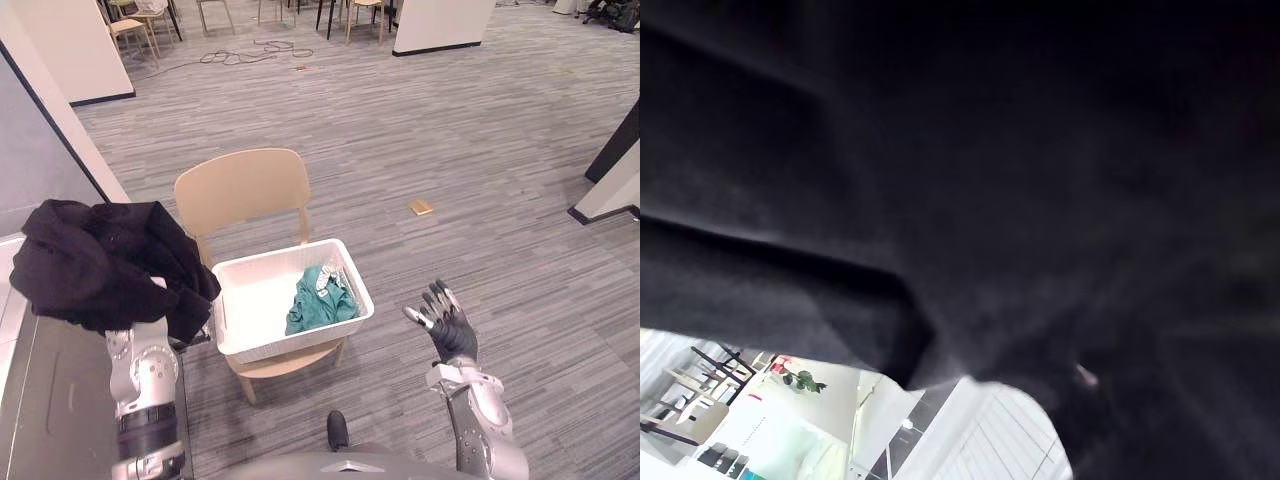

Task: Pick up the laundry basket with both hands and put the clothes into the washing machine.

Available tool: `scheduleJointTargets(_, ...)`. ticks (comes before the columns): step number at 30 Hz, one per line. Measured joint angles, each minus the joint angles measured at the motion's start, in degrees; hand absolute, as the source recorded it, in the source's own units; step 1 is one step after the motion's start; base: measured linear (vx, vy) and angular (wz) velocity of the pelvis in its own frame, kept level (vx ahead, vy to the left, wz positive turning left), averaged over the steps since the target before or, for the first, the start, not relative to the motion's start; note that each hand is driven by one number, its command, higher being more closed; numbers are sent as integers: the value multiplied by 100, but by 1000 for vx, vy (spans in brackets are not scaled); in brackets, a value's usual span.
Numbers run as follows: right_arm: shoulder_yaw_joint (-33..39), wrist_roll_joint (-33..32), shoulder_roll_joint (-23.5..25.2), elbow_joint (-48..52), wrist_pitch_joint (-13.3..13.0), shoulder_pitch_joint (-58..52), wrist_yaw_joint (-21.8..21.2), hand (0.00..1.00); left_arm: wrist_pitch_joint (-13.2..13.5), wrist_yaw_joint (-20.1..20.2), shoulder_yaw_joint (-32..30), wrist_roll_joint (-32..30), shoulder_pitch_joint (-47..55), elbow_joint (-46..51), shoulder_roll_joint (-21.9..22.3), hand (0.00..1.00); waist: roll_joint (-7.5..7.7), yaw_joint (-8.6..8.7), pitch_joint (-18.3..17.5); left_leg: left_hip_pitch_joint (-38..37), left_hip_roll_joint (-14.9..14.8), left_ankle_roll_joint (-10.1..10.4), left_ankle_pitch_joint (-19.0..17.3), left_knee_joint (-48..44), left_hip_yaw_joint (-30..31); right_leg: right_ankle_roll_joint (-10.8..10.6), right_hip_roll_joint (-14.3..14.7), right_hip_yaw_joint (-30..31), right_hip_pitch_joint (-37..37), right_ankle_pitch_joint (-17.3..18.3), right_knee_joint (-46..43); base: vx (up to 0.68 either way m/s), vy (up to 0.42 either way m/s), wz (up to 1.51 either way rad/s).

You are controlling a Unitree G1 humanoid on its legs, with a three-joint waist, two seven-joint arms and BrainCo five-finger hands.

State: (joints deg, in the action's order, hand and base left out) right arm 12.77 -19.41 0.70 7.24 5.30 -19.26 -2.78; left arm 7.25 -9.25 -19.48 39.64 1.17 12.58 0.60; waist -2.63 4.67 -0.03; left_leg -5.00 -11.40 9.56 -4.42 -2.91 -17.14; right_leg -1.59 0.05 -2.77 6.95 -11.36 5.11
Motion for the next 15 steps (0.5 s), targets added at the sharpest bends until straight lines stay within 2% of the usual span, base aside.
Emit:
scheduleJointTargets(3, 140, 440, 242, -106, 20, -316, 192, 0, -46, 194, 108, -58, 746, 371, 254, 100, -60, -57, -4, -59, -1, -6, -4, 2, 0, 3, -13, -44, -94, 15, -1, 4, 34, 4)
scheduleJointTargets(5, 170, 785, 354, -217, 30, -550, 299, 0, -116, 386, 321, -62, 1387, 482, 327, 100, -100, -168, -31, -121, -16, -54, -70, -9, -44, -5, -68, -329, -166, 42, -1, -16, 36, -4)
scheduleJointTargets(8, 147, 875, 390, -461, 46, -752, 346, 0, -230, 550, 388, -152, 1998, 446, 408, 100, -140, -243, -53, -192, -23, -69, -105, -25, -81, -6, -120, -532, -246, 43, -2, -10, 38, -4)
scheduleJointTargets(11, 145, 1081, 389, -1066, 122, -791, 435, 0, -313, 701, 408, -62, 2324, -21, 525, 100, -129, -328, -69, -236, -31, -77, -113, -44, -90, -6, -174, -709, -310, 42, -4, -9, 18, 3)
scheduleJointTargets(15, 151, 1088, 389, -1813, 166, -781, 468, 0, -557, 819, 520, 309, 2632, -709, 620, 100, -116, -417, -52, -235, -29, -100, -99, -38, -104, -8, -230, -905, -328, 42, -4, -13, 21, 5)
